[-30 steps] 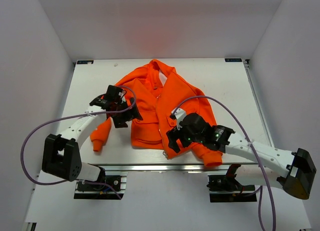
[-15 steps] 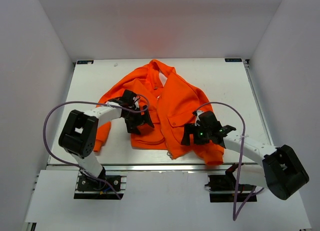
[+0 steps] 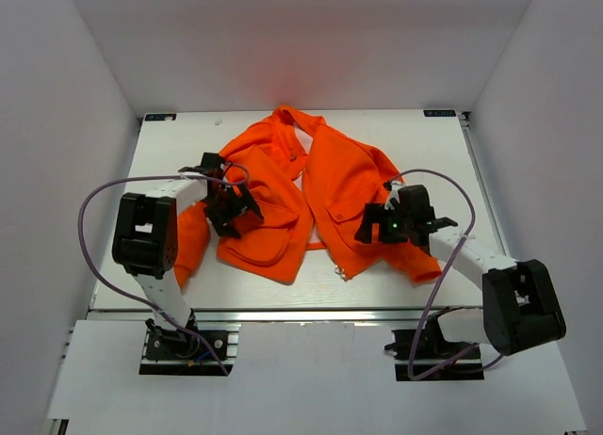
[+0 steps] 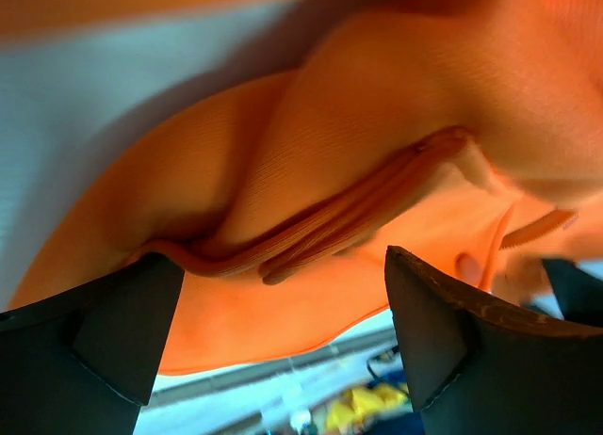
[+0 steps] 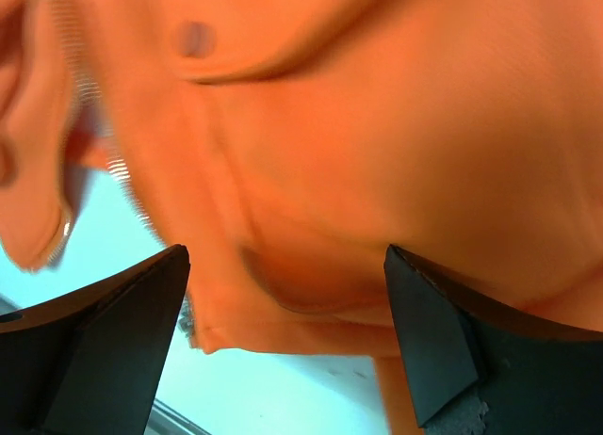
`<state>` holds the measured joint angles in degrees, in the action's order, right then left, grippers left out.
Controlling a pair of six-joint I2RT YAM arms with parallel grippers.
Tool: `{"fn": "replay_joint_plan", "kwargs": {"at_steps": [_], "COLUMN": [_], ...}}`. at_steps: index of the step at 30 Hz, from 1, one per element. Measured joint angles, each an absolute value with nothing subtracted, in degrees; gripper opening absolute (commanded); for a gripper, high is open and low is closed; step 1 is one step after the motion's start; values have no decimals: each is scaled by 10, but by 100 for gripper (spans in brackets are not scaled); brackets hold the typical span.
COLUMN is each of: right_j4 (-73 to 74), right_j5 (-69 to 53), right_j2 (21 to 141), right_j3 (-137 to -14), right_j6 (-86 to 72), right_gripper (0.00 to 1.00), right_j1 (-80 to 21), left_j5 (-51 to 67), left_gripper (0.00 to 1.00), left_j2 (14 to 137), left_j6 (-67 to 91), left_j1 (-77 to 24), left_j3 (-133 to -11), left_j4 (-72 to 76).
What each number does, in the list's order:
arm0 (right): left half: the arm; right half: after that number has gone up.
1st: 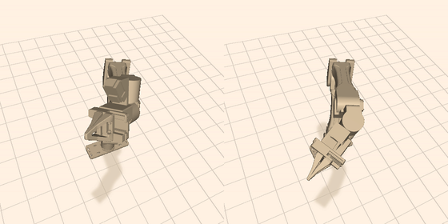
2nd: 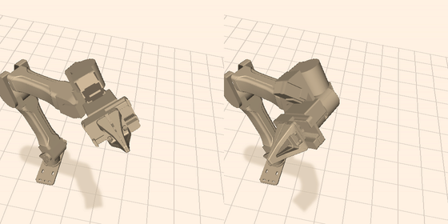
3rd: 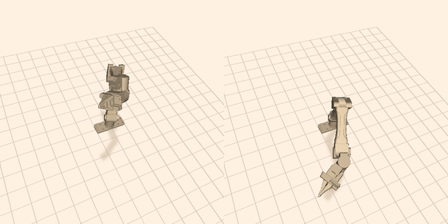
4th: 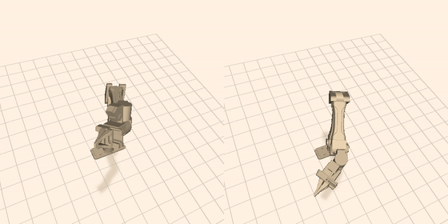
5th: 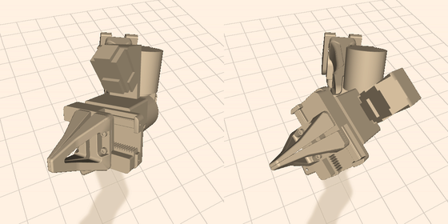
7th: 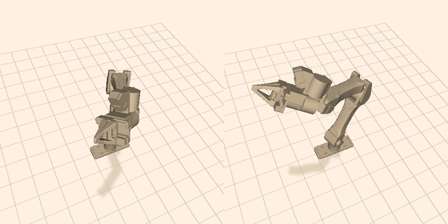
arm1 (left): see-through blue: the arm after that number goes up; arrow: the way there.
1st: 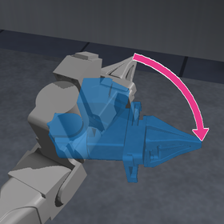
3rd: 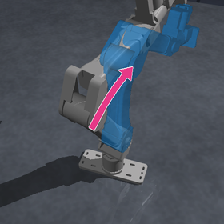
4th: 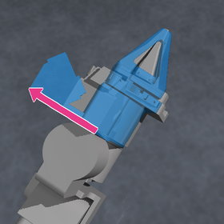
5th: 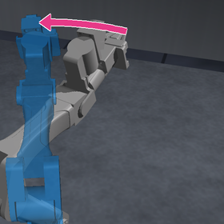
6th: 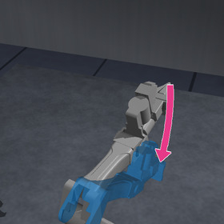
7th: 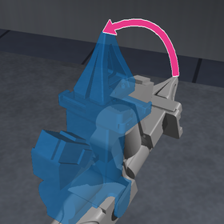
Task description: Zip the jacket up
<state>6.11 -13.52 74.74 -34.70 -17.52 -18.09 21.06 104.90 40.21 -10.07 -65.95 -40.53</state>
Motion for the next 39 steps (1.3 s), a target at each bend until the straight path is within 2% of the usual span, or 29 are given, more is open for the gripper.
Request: {"fn": "replay_joint_plan", "kwargs": {"at_steps": [3,10,15,19,25,34,39], "right_j4": [72,122,176,223,257,249,235], "right_j5": [-137,-103,-67,-22,52,96,86], "right_j2": [734,648,654,691,734,819,827], "right_j3": [-370,-407,-415,-415,-415,-420,-425], "right_j6": [-140,-94,-106,-127,-158,-156,-135], "right_gripper": [89,89,85,82,67,59,61], "right_j1": [-215,-373,-440,-460,-469,-470,-474], "left_j5": [187,166,124,89,90,71,51], "left_gripper": [98,98,98,98,98,98,98], "left_j2": [1044,994,921,845,763,779,821], "left_j6": [387,353,342,338,340,337,332], "left_j1": [-90,-98,-137,-204,-263,-365,-393], "left_j3": [-664,-629,-623,-611,-523,-492,-516], "left_j4": [-401,-372,-390,-414,-438,-468,-476]}}
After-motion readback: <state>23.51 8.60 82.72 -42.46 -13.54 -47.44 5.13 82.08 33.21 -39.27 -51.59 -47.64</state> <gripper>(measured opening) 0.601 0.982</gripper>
